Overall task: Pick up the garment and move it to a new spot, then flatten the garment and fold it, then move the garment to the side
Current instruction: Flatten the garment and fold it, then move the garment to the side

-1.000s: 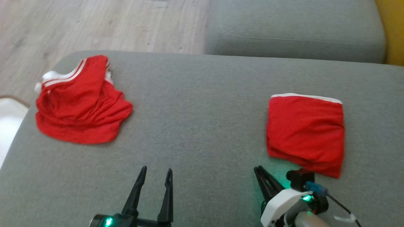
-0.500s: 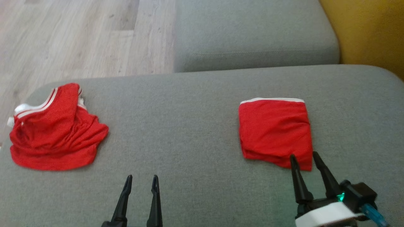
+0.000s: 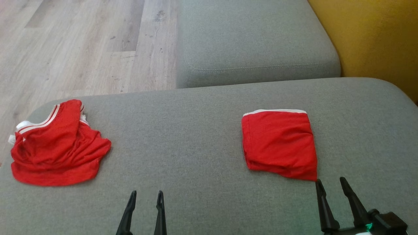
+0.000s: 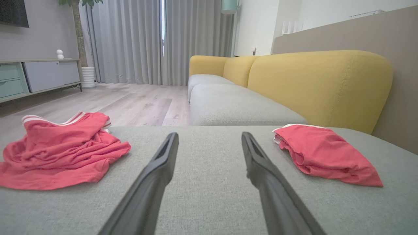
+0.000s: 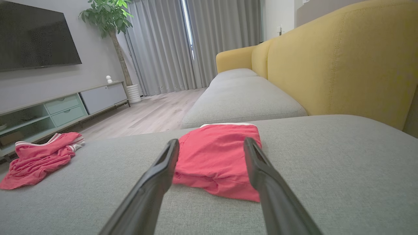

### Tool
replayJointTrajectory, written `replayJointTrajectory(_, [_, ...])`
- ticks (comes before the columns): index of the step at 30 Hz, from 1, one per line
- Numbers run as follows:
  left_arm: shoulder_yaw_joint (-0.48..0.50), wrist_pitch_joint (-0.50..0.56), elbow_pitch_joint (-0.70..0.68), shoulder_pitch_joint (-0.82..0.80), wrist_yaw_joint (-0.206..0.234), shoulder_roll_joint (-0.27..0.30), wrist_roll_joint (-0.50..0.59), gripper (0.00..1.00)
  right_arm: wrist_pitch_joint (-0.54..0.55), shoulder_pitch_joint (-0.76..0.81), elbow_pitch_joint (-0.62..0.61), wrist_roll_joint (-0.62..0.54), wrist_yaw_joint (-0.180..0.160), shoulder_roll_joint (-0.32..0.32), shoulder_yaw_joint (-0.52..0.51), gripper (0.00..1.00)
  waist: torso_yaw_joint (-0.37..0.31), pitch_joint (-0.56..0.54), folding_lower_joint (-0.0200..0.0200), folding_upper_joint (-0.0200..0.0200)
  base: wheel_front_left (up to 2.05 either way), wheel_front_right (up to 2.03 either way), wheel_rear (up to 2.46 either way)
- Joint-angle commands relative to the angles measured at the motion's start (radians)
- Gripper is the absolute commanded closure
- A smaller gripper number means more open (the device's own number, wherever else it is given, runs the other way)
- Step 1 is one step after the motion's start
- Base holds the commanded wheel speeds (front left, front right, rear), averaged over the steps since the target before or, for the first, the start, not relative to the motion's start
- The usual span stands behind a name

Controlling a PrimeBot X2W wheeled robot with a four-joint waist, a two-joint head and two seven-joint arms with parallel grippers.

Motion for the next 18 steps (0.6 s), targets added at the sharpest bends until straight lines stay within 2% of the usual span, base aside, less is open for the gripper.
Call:
replayJointTrajectory(1, [0.035,-0.005,-0.027,-0.032,0.004,-0.005,0.005,0.0,-0.011,-0.032,-0.028,0.001,0.007,-0.01,0.016,0.0,0.001,0.0,0.0001,0.0,0.0,0.0,0.0])
replayJointTrajectory(18, [0.056,-0.005,-0.019,-0.026,0.005,-0.005,0.005,0.0,-0.011,-0.026,0.001,0.002,0.007,0.013,-0.001,0.0,0.014,-0.006,0.0001,0.0,0.0,0.0,0.0])
